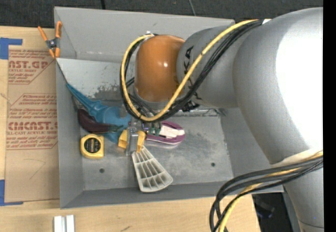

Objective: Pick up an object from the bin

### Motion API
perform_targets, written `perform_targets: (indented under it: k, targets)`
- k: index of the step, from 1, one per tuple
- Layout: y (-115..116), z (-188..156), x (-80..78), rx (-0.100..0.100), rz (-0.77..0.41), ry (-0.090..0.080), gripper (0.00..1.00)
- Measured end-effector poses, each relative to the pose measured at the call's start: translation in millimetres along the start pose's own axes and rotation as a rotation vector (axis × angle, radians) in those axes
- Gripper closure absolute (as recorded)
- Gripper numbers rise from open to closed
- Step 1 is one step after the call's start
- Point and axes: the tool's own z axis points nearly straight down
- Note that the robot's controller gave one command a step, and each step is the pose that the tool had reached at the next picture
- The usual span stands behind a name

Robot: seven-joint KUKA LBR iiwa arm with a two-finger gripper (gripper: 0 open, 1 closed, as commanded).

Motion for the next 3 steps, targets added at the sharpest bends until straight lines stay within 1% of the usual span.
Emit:
perform_targets:
  k: [1, 2, 3]
  targets:
    - [-13, 40, -2.2, 0.002, -0.002, -0.012, 1.00]
    - [-11, 37, 1.1, 0.002, -0.008, -0.007, 1.00]
    - [-20, -175, 9.7, 0.003, -0.030, -0.009, 1.00]
